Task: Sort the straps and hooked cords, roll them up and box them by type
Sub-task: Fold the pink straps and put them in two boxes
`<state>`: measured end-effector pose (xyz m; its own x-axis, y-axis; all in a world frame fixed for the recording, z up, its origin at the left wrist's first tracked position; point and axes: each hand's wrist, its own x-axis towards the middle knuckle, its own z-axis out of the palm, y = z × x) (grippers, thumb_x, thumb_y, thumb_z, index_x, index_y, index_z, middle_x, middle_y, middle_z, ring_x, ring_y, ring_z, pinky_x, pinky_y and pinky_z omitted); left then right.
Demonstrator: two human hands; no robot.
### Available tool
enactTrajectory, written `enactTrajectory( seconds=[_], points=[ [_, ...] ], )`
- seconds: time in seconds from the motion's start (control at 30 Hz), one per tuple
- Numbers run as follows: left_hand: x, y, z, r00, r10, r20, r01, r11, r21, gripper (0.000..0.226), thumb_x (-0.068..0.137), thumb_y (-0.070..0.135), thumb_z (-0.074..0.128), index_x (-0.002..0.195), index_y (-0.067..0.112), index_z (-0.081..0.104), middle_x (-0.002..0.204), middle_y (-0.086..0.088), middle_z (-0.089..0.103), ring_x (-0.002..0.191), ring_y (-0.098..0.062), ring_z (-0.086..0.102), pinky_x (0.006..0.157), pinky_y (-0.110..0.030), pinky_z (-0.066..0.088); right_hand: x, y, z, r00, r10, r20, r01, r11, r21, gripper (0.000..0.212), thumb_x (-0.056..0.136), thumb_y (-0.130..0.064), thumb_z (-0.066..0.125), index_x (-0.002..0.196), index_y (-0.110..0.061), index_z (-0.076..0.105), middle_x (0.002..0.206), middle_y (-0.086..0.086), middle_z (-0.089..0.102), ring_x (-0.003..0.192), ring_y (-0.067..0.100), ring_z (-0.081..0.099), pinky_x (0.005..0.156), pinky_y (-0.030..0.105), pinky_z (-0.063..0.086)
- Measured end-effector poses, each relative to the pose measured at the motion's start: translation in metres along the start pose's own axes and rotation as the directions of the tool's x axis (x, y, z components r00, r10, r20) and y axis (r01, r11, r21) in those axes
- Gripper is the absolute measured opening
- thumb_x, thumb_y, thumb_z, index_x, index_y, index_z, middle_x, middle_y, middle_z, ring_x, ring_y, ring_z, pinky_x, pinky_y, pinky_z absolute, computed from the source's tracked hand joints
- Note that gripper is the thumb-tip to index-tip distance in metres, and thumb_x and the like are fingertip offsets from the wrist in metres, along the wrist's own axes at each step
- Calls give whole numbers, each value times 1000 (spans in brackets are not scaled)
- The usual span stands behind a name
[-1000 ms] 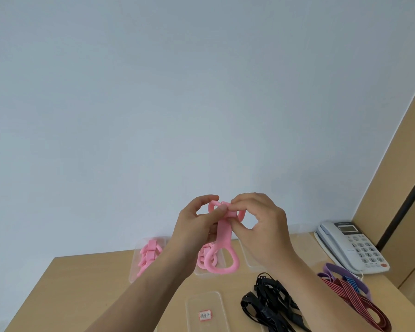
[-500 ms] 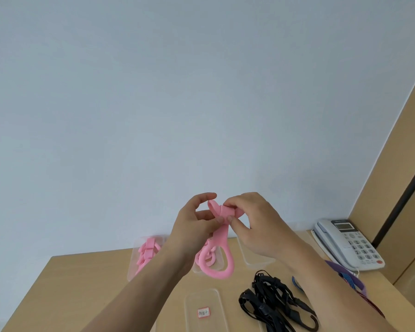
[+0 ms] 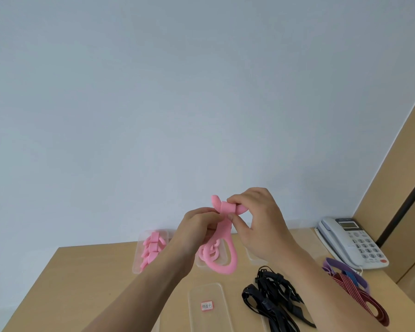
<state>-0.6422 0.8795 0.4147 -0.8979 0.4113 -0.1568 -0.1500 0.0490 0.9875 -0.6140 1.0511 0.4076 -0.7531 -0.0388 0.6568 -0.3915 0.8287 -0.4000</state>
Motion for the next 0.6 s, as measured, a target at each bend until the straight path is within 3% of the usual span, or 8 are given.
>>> enactTrajectory(
  seconds=[0.13, 0.27, 0.43, 0.5, 0.6],
  points=[
    [-1, 0, -5, 1000, 13, 23, -13, 1000, -12, 24, 93, 13, 54, 99, 5, 76, 92, -17, 72, 83, -27, 65, 85, -43, 56, -1, -2, 4, 999, -27, -39, 26, 1000, -15, 19, 81, -11, 72, 97, -21, 70, 86, -23, 56, 96, 13, 50, 84, 16, 39],
    [-7, 8, -7, 993, 61, 98, -60, 998, -8, 31, 102, 33, 54, 107, 20, 81, 108, -24, 72, 91, -28, 63, 102, -50, 52, 1, -9, 7, 990, -67, -123, 65, 998, -25, 9, 80, -17, 74, 88, -21, 72, 81, -16, 62, 92, 14, 52, 80, 19, 42],
    [-7, 7, -12, 994, 95, 56, -93, 995, -37, 33, 104, 34, 56, 105, 11, 80, 101, -4, 79, 88, -22, 65, 86, -33, 57, 4, -17, 13, 987, -111, -120, 103, 992, -74, 4, 78, -21, 76, 81, -20, 74, 80, -13, 63, 91, 16, 52, 77, 19, 42],
    [-6, 4, -16, 993, 106, 52, -105, 994, -25, 31, 104, 31, 57, 105, 11, 80, 104, -7, 79, 89, -23, 68, 89, -34, 56, 6, -18, 13, 992, -99, -77, 95, 994, -49, 6, 76, -22, 78, 81, -22, 75, 80, -13, 63, 91, 16, 53, 77, 20, 43],
    [-1, -3, -23, 993, 117, 2, -117, 993, -17, 21, 101, 24, 63, 103, 11, 79, 106, -22, 75, 99, -39, 71, 96, -46, 57, 9, -24, 8, 999, 6, -34, -2, 994, 112, 5, 79, -23, 78, 83, -25, 76, 83, -15, 66, 90, 9, 59, 79, 20, 46]
  ],
)
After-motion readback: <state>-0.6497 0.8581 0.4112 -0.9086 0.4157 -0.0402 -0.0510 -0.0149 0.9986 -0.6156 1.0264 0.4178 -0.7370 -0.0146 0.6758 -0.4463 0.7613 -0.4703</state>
